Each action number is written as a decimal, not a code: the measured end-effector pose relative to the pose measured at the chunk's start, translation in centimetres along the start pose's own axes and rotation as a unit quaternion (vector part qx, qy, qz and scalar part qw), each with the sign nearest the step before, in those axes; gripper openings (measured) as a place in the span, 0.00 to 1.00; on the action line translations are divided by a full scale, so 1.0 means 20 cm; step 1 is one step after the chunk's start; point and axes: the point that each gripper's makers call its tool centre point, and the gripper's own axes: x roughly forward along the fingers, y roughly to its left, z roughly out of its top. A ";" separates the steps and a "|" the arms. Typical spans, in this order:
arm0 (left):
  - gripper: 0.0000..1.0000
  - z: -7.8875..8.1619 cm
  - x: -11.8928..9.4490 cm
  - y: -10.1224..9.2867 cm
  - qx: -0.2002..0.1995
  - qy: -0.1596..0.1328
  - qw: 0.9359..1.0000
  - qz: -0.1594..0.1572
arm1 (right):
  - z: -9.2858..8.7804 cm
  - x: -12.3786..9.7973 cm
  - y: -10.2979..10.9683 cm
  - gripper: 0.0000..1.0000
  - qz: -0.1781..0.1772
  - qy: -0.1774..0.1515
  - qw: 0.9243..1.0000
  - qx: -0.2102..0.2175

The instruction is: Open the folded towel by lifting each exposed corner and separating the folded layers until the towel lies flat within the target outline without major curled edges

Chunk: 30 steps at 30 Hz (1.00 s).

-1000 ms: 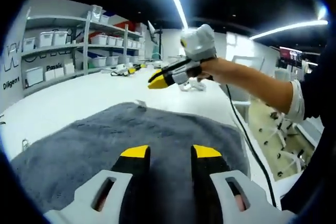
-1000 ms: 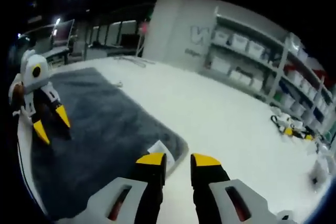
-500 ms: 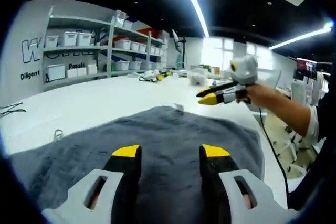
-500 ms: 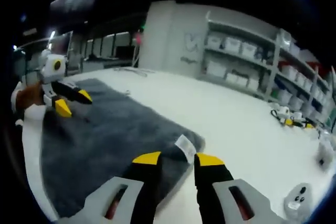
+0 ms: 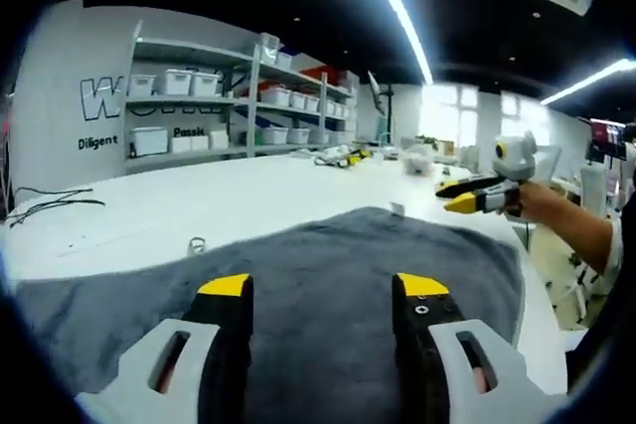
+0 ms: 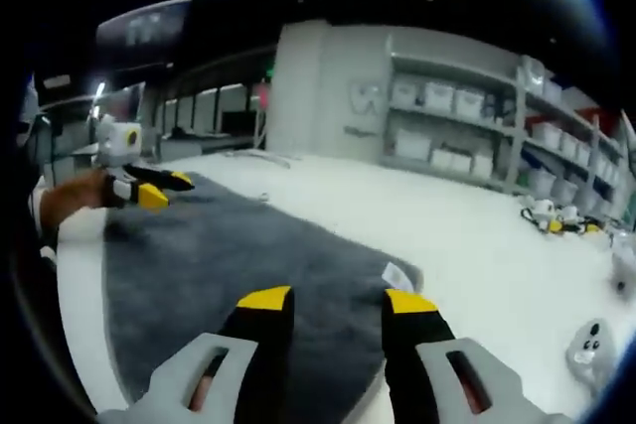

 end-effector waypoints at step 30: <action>0.90 -0.21 -0.80 0.67 -0.018 -0.006 0.980 0.199 | -0.07 -0.02 0.28 0.89 0.001 0.022 1.000 0.012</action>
